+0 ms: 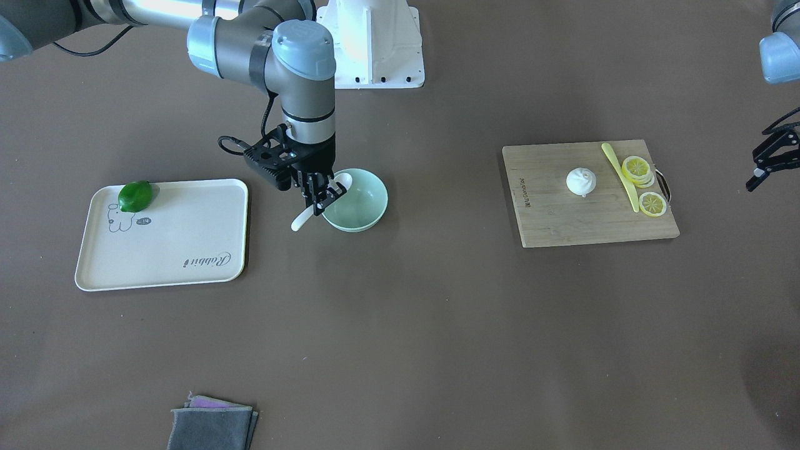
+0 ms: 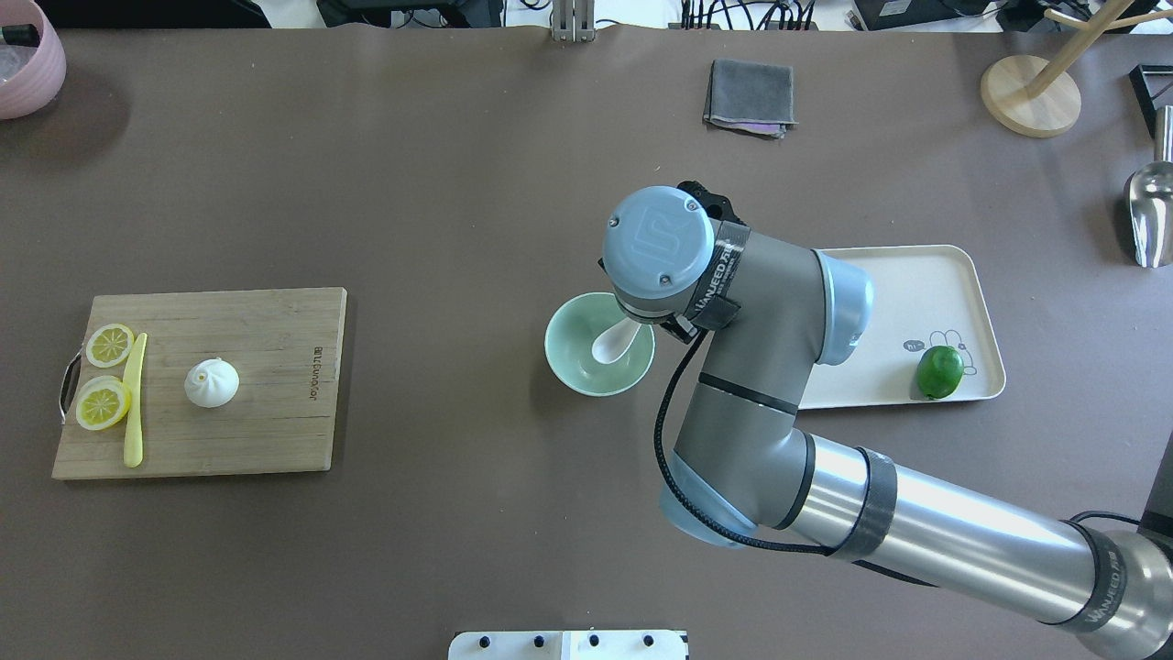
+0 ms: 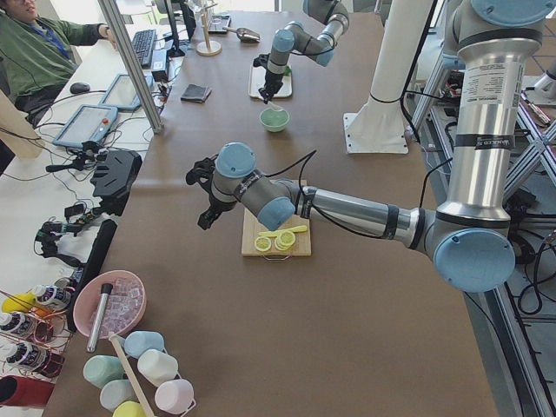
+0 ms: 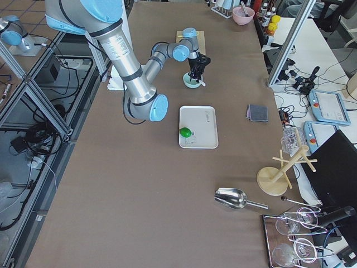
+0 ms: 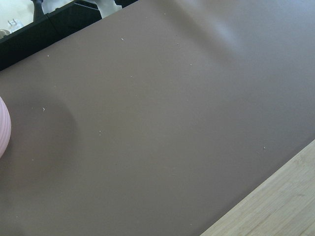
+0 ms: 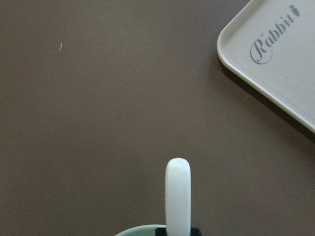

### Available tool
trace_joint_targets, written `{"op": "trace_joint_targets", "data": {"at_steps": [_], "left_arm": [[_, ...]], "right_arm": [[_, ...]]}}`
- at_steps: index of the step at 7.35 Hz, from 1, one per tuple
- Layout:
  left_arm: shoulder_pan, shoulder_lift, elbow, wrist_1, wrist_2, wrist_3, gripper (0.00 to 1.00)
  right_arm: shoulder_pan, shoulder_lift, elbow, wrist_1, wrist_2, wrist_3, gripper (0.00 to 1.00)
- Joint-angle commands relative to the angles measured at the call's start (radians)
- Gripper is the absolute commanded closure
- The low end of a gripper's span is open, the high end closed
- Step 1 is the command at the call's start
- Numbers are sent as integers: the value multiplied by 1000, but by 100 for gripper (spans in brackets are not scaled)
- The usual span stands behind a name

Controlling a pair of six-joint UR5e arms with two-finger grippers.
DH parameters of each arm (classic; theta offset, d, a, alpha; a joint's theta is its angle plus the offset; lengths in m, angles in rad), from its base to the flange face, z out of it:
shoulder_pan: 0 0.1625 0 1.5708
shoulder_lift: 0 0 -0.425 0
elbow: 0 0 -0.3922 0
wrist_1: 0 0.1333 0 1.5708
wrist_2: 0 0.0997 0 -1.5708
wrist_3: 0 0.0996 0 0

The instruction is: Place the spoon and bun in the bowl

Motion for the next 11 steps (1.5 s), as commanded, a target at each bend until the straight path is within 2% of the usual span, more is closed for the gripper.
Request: {"op": "trace_joint_targets", "data": {"at_steps": [1,2,4,5,6,7,8,10,11], "left_arm": [[0,1,0,0,0,0,2],[0,1,0,0,0,0,2],[11,1,-2,0,2,-29,2],[41,-6,-12,-5,2,-143,2],[113,-6,-17,-73,8,-278,2],[196,-6,-19,-153,11,-439,2],[272,-4,-23,-220,49,-539,2],[427,42,-69,-244,231,-600,2],[466,60,-71,-268,262,-600,2]], "right_arm": [[-35,3,-3,-11,-85,30,19],[-35,3,-2,-11,-99,23,0],[-12,0,33,-11,-90,-63,0],[26,-19,61,-11,-67,-128,0],[73,-81,128,-2,2,-231,0],[131,-167,236,0,85,-372,0],[213,-245,295,1,187,-545,0],[418,-318,299,3,397,-882,0],[519,-356,294,1,491,-1057,0]]}}
